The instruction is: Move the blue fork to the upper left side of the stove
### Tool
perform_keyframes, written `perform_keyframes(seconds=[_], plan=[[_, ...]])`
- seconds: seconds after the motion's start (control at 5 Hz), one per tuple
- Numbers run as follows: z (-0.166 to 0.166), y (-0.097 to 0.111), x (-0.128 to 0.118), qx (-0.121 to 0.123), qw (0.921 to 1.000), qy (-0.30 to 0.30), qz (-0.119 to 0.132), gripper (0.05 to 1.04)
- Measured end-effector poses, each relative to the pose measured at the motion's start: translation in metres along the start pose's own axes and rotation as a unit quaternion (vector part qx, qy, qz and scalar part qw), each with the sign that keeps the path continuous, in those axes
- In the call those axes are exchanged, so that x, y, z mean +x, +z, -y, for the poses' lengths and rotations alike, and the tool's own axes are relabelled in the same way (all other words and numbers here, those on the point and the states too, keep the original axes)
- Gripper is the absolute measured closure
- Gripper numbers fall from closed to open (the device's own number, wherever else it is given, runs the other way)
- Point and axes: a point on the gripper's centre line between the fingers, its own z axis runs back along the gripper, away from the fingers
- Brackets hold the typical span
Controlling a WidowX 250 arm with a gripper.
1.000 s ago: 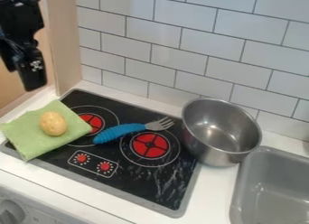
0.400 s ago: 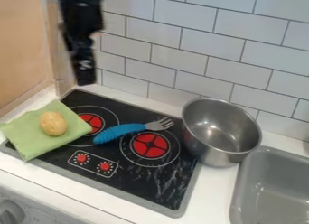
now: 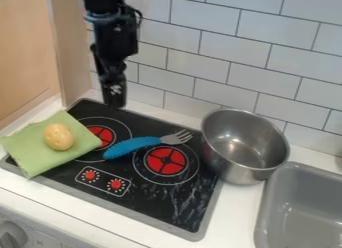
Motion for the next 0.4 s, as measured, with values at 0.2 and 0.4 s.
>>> perform_keyframes(seconds=[0.2, 0.4], plan=[[0.005, -0.017, 0.003, -0.011, 0.9998, 0.017, -0.002, 0.084], [0.012, -0.031, 0.011, -0.012, 0.9992, 0.037, -0.003, 0.084]])
